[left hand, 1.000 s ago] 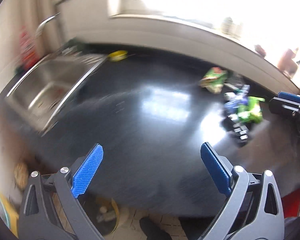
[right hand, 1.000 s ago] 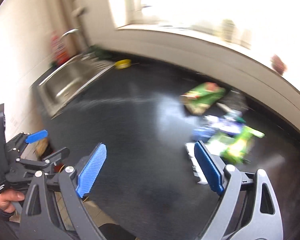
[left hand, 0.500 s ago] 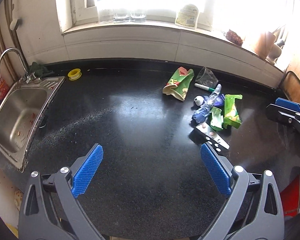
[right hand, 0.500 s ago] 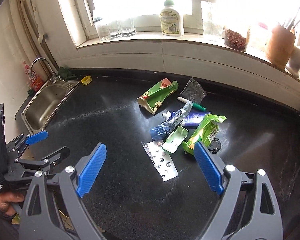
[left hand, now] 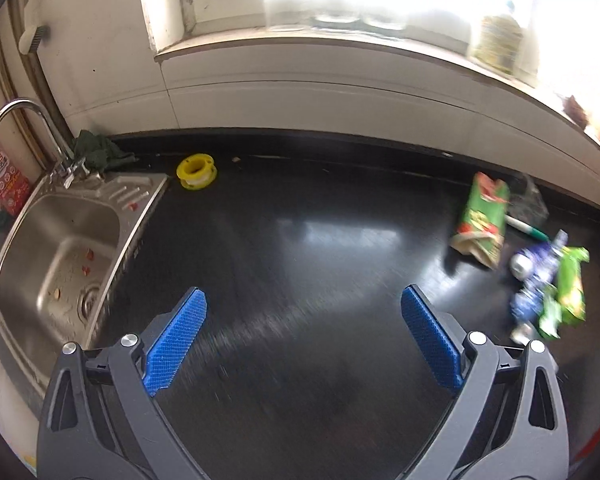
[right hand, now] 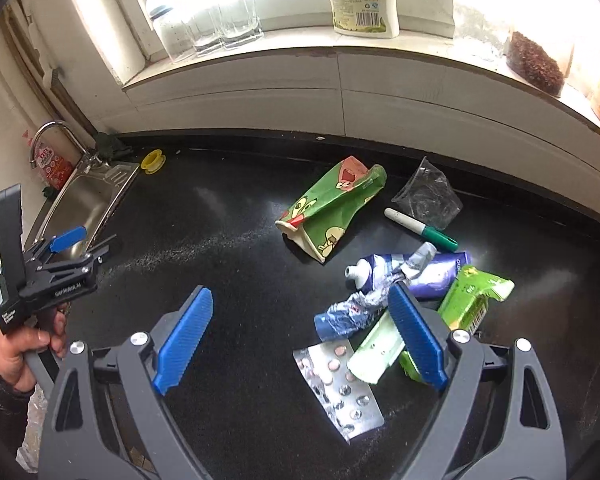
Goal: Collect trash
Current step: 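Grasp the yellow tape roll with the left tool while the right tool grasps the green cartoon carton, then carry tape roll and carton to the black bin and open both tools over it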
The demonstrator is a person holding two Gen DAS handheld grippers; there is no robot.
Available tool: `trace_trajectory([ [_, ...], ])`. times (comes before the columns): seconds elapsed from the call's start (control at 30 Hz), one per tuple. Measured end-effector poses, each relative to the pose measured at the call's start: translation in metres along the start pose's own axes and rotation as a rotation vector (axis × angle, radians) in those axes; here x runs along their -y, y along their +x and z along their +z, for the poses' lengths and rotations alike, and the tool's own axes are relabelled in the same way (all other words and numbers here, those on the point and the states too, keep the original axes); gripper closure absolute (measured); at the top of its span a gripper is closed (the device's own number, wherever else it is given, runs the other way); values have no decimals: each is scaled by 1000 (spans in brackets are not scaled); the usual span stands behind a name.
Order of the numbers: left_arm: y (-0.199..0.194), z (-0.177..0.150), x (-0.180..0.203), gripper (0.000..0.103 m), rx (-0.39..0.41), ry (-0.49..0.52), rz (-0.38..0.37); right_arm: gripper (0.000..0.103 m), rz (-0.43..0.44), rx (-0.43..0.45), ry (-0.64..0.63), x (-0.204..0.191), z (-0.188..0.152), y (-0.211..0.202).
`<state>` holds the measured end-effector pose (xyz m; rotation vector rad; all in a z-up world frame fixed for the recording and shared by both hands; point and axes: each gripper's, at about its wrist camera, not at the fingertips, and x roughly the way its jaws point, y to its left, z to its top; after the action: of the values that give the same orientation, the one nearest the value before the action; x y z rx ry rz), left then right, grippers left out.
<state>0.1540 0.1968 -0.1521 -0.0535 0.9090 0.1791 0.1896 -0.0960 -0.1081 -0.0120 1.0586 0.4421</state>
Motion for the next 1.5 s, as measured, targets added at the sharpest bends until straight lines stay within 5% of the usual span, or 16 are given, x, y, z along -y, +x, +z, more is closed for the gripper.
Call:
trace_trajectory([
  [0.43,169,102,-93,8,-46,-36,89,17,-15,-159,85,9,74,130],
  [0.7,215,120,-115,8,-25,-80,68,17,-33,-200,106,13,80,164],
  [0.77,215,120,-115,11,-11,-83,58,20,-38,-194,90,12,82,166],
  [0.9,205,117,-108,49,21,-58,48,41,-89,-176,53,5,85,165],
  [1.17,166,92,-83,49,-3,-67,1,92,-55,-172,38,-2,82,158],
  [1.5,40,9,-23,49,-35,-43,-47,94,6,-93,-44,-23,61,92],
])
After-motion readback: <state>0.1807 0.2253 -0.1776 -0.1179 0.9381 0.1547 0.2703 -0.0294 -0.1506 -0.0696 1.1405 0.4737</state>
